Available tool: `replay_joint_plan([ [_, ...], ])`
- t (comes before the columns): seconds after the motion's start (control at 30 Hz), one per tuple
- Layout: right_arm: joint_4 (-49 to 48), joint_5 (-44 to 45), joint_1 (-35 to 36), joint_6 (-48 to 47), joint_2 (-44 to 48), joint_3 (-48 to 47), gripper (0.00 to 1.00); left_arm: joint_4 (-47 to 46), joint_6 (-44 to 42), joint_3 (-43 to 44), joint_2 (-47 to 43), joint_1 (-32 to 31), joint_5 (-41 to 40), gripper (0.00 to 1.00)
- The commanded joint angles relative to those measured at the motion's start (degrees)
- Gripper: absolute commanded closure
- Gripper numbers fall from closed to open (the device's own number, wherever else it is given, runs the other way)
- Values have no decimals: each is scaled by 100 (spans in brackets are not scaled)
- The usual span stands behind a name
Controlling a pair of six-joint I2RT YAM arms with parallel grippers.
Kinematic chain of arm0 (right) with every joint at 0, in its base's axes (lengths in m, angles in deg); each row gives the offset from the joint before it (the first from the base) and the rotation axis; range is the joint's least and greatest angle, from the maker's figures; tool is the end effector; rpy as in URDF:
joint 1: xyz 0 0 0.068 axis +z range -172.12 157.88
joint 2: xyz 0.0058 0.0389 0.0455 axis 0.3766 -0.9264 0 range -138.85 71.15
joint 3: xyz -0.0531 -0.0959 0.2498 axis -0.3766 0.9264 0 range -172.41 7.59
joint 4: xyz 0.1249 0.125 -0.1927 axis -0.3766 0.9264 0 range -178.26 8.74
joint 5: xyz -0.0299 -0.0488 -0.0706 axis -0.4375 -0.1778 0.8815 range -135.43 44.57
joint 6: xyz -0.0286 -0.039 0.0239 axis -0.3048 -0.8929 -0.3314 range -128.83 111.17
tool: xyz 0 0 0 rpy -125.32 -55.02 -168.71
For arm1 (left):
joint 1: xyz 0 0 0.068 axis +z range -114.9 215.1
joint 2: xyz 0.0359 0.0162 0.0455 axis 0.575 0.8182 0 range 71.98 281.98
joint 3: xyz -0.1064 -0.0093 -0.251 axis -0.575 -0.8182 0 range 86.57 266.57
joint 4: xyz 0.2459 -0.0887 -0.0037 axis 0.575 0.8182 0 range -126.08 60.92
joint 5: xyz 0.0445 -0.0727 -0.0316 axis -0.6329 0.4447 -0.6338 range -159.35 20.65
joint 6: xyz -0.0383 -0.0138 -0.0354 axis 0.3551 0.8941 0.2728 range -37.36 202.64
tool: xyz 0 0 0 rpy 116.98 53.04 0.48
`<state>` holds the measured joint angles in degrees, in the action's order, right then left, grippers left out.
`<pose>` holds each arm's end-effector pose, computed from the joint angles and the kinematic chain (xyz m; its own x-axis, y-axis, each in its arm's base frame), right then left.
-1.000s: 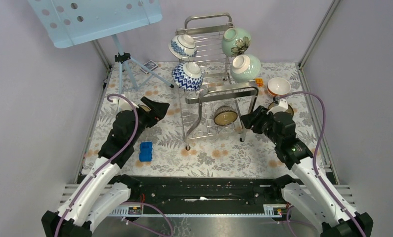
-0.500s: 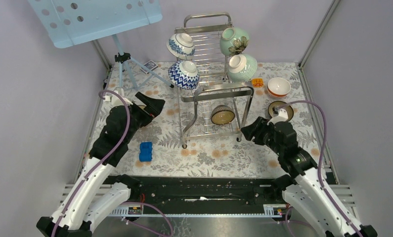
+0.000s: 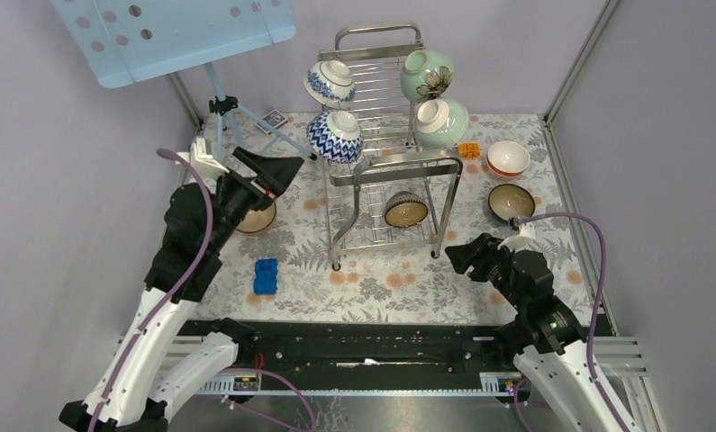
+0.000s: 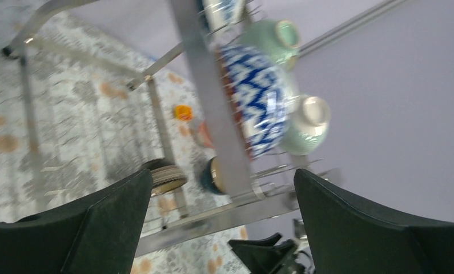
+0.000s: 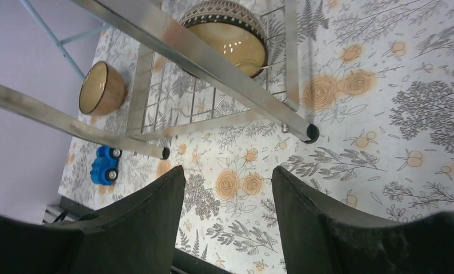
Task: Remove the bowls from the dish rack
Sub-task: Pick up the bowl from the dish rack.
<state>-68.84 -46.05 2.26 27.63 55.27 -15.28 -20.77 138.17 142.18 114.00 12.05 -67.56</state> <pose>0.0992 0.0452 0.2514 -0.4087 0.4672 -0.7840 -0.2233 0.7817 0.5823 0.1446 -0.0627 0.4027 -0.3619 -0.7416 -0.5648 0.2148 0.5233 -0.8246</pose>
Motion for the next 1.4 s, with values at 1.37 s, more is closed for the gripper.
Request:
replay_joint_plan([
  [1.37, -804, -1234, 49, -73, -685, -442, 35, -6280, 3740, -600, 2375, 1785, 4296, 26],
])
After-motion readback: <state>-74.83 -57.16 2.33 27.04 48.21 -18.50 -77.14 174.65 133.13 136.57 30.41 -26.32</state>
